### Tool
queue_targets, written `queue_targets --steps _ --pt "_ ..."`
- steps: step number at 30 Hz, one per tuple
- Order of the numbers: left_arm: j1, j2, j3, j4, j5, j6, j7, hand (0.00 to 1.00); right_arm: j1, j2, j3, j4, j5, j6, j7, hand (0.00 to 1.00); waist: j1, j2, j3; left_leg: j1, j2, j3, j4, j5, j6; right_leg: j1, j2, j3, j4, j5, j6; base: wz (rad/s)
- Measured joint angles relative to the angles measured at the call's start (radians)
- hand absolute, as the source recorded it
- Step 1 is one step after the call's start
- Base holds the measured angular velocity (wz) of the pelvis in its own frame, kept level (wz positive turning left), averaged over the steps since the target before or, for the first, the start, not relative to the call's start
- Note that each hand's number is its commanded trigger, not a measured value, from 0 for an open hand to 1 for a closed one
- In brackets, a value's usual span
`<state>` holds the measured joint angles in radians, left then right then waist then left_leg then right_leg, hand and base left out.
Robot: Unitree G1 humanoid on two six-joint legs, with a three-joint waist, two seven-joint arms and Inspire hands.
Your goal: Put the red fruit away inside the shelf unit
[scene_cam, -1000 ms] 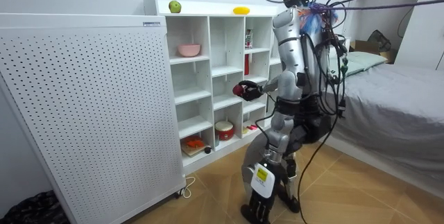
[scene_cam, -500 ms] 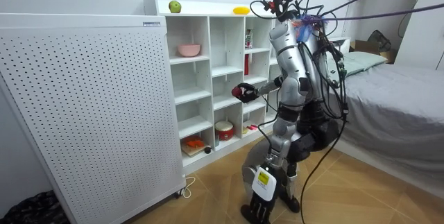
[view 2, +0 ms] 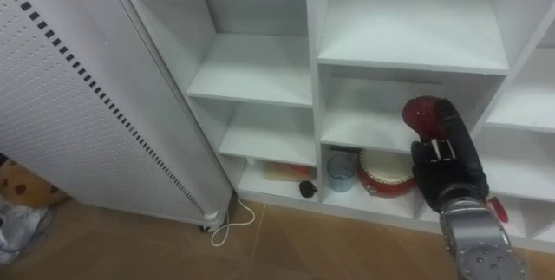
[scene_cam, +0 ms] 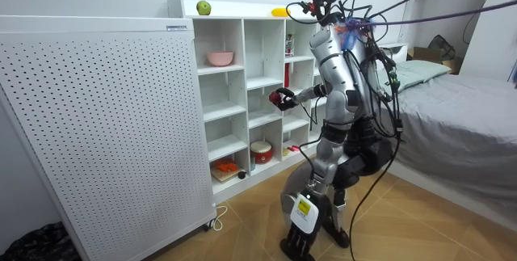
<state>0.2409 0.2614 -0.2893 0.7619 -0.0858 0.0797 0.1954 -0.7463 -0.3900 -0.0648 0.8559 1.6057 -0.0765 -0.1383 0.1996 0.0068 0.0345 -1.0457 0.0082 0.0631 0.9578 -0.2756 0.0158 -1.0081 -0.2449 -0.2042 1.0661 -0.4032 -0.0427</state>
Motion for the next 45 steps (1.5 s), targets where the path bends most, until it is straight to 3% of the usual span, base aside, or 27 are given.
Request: queue_targets --steps 1,6,9,22,28,36,45 --pt "0.002 0.002 0.001 -0.004 0.0 -0.002 0.002 0.0 -0.004 -0.002 0.0 -0.003 0.0 -0.001 -0.007 0.0 0.0 0.0 0.0 0.0 0.0 0.0 0.001 -0.001 0.001 0.0 0.0 0.0 0.001 0.0 0.0 0.0" --pt "0.006 0.002 0.001 -0.016 0.0 -0.006 0.016 0.0 -0.051 -0.006 -0.006 -0.005 0.002 -0.034 -0.067 0.0 0.003 0.001 -0.0003 0.001 0.0 0.003 0.023 -0.013 0.005 0.0 -0.001 0.009 0.023 -0.01 0.005 0.01" --pt "0.008 0.002 0.001 -0.017 0.002 -0.006 0.02 0.0 -0.072 -0.009 -0.014 -0.028 0.003 -0.036 -0.104 0.0 0.003 0.003 -0.0016 0.001 -0.005 0.003 0.026 -0.016 0.006 -0.001 -0.017 0.007 0.031 -0.018 0.011 0.03" --pt "0.045 0.002 0.001 -0.016 0.01 -0.015 0.032 0.0 -0.073 -0.01 -0.024 -0.131 0.001 -0.056 -0.311 0.0 0.004 0.017 -0.0083 -0.001 -0.008 0.005 0.025 -0.016 0.008 -0.004 -0.021 0.007 0.031 -0.017 0.013 0.0" --pt "0.045 0.002 0.001 -0.016 0.011 -0.02 0.038 0.0 -0.073 -0.025 -0.024 -0.131 0.001 -0.059 -0.353 0.0 0.007 0.017 -0.0079 -0.001 -0.017 0.001 0.025 -0.016 0.008 -0.002 -0.027 0.005 0.032 -0.017 0.014 0.01" --pt "0.045 0.002 -0.009 -0.021 0.013 -0.021 0.044 0.0 -0.073 -0.03 -0.036 -0.129 0.004 -0.098 -0.384 0.0 0.033 0.035 -0.0045 0.004 -0.021 -0.005 0.024 -0.018 0.01 0.004 -0.03 0.004 0.028 -0.018 0.016 0.0" --pt "0.045 0.004 -0.008 -0.033 0.023 -0.02 0.049 0.0 -0.072 -0.029 -0.034 -0.08 0.018 -0.073 -0.367 0.0 0.039 0.039 -0.0019 0.058 -0.008 0.009 0.01 -0.023 0.016 0.057 -0.014 0.009 0.005 -0.016 0.025 -0.04"
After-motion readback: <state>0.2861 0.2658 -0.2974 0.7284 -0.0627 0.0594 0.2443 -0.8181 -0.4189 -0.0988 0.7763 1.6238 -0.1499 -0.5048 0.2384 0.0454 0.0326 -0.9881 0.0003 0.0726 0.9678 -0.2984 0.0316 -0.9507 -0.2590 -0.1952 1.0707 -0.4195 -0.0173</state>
